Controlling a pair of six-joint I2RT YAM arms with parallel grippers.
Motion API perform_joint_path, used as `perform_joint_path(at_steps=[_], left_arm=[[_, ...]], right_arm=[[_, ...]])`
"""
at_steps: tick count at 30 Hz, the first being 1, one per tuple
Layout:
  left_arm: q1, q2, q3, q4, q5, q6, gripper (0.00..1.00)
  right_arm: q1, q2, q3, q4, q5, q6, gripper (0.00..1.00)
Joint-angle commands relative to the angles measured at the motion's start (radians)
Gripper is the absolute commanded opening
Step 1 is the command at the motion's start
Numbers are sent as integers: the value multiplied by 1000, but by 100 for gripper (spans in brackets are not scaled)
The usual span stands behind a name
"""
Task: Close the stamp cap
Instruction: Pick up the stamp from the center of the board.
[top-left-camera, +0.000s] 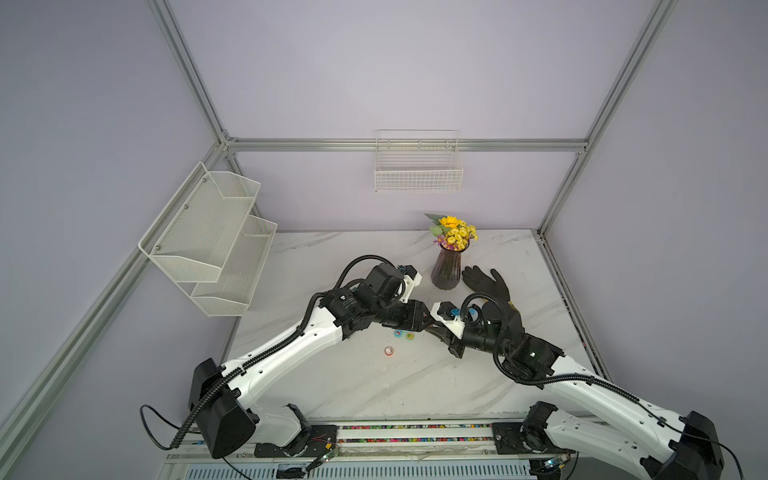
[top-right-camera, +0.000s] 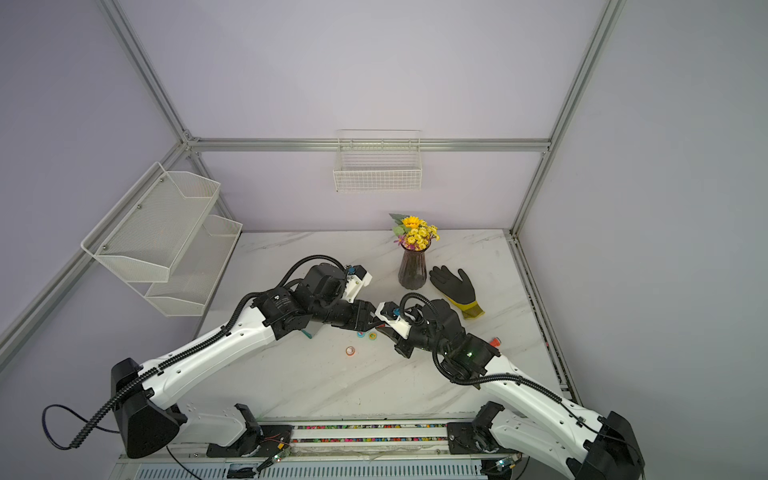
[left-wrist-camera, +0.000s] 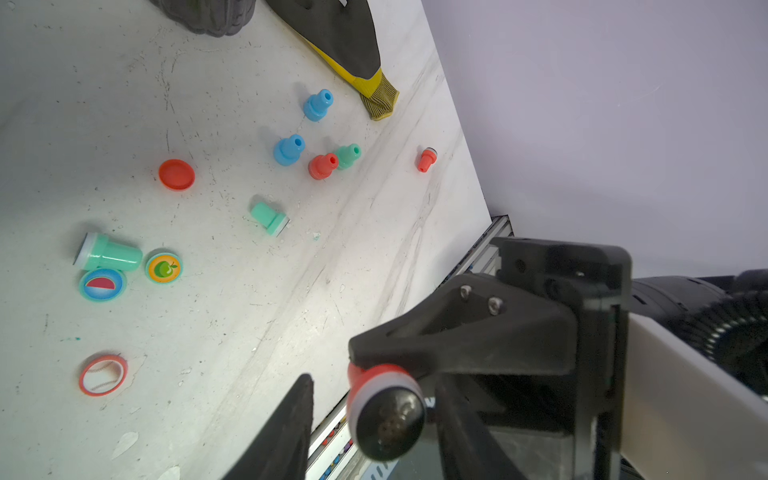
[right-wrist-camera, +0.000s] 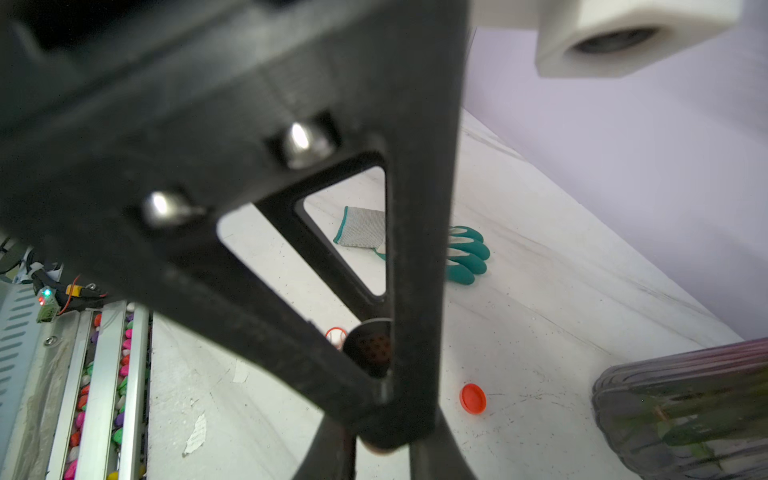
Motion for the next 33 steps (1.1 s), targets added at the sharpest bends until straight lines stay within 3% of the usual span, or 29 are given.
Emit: perform_joint_path(at_steps=[1, 13, 17, 20, 24, 33], left_arm=[[-4, -1, 30, 12, 3, -11, 45], [-4, 1, 34, 12, 12, -17, 27], [-4, -33, 35, 40, 6, -15, 20], [-4, -85, 42, 91, 25, -39, 17], [-4, -148, 73, 175, 84, -82, 16], [-2, -243, 121, 366, 213, -197, 15]], right_arm=[[6, -11, -8, 31, -31, -45, 0], [5, -18, 6, 14, -13, -64, 0], [6, -56, 7, 16, -1, -54, 8], [6, -112, 2, 50, -24, -36, 19], [6, -189, -18, 185, -77, 22, 33], [4, -199, -44, 654, -167, 192, 45]])
